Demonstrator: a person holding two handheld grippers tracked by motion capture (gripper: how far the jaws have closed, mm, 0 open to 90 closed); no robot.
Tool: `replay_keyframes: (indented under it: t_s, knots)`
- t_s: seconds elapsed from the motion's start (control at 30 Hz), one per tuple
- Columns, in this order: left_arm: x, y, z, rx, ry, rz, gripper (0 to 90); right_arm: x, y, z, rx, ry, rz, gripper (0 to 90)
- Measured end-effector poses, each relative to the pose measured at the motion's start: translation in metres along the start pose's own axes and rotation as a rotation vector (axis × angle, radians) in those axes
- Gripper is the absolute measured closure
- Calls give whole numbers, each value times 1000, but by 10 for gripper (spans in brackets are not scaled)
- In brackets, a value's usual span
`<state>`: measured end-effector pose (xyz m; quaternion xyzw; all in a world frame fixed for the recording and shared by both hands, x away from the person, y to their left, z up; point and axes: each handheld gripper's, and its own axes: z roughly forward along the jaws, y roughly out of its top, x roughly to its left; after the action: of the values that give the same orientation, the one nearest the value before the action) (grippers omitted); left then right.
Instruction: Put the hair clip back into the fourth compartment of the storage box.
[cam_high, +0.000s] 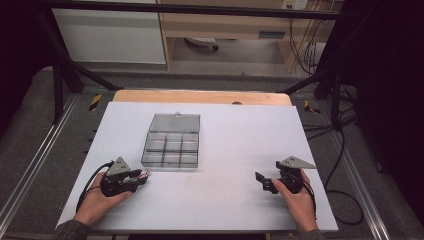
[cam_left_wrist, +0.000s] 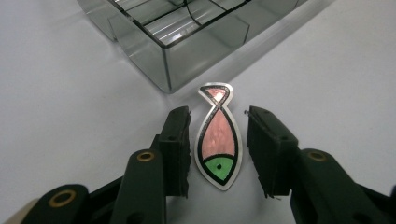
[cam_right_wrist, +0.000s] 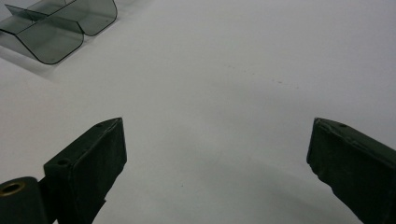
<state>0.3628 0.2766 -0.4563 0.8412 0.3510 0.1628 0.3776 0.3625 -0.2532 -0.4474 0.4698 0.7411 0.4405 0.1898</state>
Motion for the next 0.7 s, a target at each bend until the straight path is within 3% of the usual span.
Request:
replay_keyframes:
  t_s: [0.37, 0.57, 0.7]
  knots:
    - [-5, 1, 1, 9, 38, 3, 638, 1, 0, 1, 7, 0, -4, 53]
    - [-6, 4, 1, 21, 40, 2, 677, 1, 0, 0, 5, 1, -6, 54]
    - [-3, 3, 0, 12, 25, -25, 678, 0, 0, 0, 4, 2, -4, 54]
